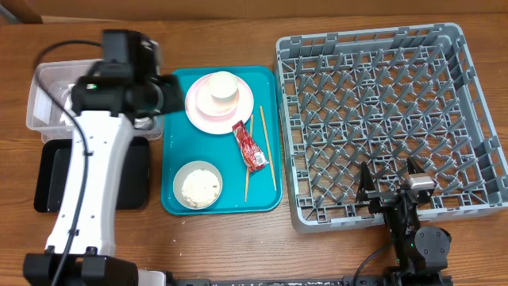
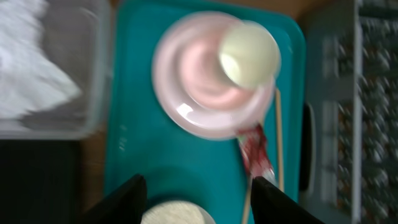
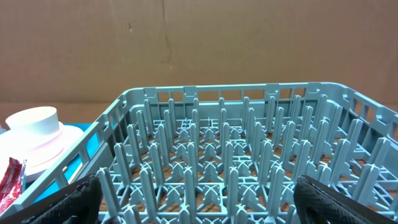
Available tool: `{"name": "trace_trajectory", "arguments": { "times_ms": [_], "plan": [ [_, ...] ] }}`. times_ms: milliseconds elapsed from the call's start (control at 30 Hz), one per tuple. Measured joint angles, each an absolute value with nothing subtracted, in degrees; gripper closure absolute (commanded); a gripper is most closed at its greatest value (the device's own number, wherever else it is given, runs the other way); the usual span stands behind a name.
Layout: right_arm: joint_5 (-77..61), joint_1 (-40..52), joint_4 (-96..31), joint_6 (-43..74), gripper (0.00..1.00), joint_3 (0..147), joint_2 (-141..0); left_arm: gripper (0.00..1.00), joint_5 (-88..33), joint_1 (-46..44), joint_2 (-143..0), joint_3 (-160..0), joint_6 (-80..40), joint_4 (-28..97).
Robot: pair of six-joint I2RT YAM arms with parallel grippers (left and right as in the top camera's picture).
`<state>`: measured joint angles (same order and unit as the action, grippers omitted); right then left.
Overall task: Sort waste into correct bins and load items into the dishwasher
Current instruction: 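Grasp the red strawberry wrapper on the teal tray with the left gripper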
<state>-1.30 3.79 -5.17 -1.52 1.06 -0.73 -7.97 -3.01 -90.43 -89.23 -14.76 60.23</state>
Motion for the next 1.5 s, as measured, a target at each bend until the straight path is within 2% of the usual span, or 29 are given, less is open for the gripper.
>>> {"name": "trace_trajectory", "arguments": {
  "times_ms": [167,333,700,1033,1100,1333,1433,1500],
  "plan": [
    [-1.3,3.8,-5.1,-1.5,0.0,1.1,-0.7,0.44,-11.0,-12.0,-92.6,-85.6,-18.3,61.5],
    [-1.3,3.8,-5.1,-1.5,0.0,1.1,-0.7,0.44,-9.4,-19.2,-95.9,-80.1,-23.8,57.7],
    [-1.3,3.8,-5.1,-1.5,0.0,1.1,-0.7,0.47,-5.5,-27.0,-105.4,-73.6,-35.7,44.8],
    [-1.3,3.8,-5.2,-1.5,0.0,1.1,-0.7,0.9,-4.8,-27.0,-111.8,-73.1,-37.6,43.7],
    [-1.3,3.8,-5.1,-1.5,0.0,1.1,-0.7,0.96,-4.6,-26.9,-111.8,-73.1,-37.7,43.4],
    [-1.3,3.8,-5.1,-1.5,0.0,1.1,-0.7,0.94,-4.7,-26.2,-110.7,-73.1,-37.8,43.5],
    [-1.3,3.8,-5.1,-1.5,0.0,1.1,-0.7,0.9,-4.6,-25.8,-108.0,-73.1,-37.8,43.7],
    [-1.3,3.8,-5.2,-1.5,0.0,1.1,-0.7,0.91,-4.6,-25.7,-104.1,-73.2,-37.6,44.3]
  ]
}}
